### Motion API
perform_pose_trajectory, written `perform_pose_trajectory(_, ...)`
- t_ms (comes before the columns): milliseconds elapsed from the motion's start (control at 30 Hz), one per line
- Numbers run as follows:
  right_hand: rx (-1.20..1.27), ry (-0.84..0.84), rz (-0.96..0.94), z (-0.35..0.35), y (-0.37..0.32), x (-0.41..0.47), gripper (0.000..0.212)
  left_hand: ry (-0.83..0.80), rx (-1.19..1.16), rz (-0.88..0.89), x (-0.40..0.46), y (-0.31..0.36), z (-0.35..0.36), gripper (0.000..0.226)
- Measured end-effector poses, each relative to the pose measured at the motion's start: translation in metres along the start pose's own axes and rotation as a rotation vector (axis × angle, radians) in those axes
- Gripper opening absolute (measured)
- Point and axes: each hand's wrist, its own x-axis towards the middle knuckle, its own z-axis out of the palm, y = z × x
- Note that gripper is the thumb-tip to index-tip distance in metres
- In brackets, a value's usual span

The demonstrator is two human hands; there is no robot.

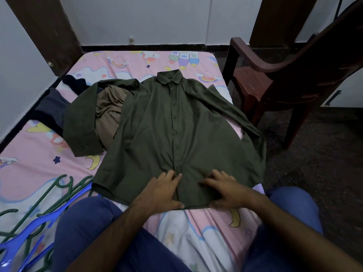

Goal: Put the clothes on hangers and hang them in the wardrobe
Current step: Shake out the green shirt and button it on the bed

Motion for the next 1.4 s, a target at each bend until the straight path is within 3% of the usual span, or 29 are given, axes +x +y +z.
perform_pose_trajectory(100,-0.241,0.012,-0.026,0.002,0.006,-0.025,0.082,0.040,0.230,0.023,-0.013,0.016,0.007,0.097)
perform_pose_trajectory(267,-0.416,0.165,-0.112,0.010,0.000,-0.013,0.047,0.121,0.467,0.040,-0.008,0.033,0.018,0.055)
perform_pose_trajectory(333,-0.333,0.164,-0.116,0.001,-0.003,-0.011,0.037,0.094,0.420,0.071,-0.007,0.029,0.013,0.046)
perform_pose_trajectory(433,-0.274,0.104,-0.206,-0.014,-0.010,-0.018,0.043,0.075,0.253,0.094,-0.005,0.020,0.000,0.041)
perform_pose_trajectory(600,-0.273,-0.079,-0.272,-0.011,-0.026,-0.035,0.046,-0.056,0.158,0.203,-0.017,0.028,-0.019,0.033)
perform_pose_trajectory(733,-0.221,-0.363,-0.185,-0.009,-0.048,-0.054,0.066,-0.214,0.156,0.316,-0.031,0.058,-0.018,0.026)
perform_pose_trajectory(833,0.013,-0.561,-0.110,-0.014,-0.055,-0.055,0.067,-0.343,0.072,0.302,-0.037,0.070,-0.014,0.025)
perform_pose_trajectory(933,0.368,-0.743,-0.006,-0.028,-0.044,-0.032,0.059,-0.539,-0.242,0.247,-0.024,0.050,-0.036,0.030)
perform_pose_trajectory(1000,0.482,-0.568,0.026,-0.036,-0.043,-0.007,0.048,-0.415,-0.424,0.213,-0.010,0.027,-0.052,0.026)
perform_pose_trajectory(1067,0.471,-0.180,0.054,-0.040,-0.049,0.020,0.034,0.016,-0.463,0.170,0.005,0.004,-0.058,0.015)
perform_pose_trajectory(1133,0.483,0.150,0.112,-0.032,-0.058,0.045,0.023,0.346,-0.510,0.139,0.019,-0.006,-0.052,0.028)
perform_pose_trajectory(1267,0.417,0.305,0.298,0.000,-0.085,0.071,0.047,0.361,-0.673,0.031,0.033,-0.006,-0.022,0.037)
perform_pose_trajectory(1400,0.249,0.393,0.366,0.014,-0.093,0.074,0.047,0.368,-0.531,-0.122,0.037,-0.020,0.014,0.032)
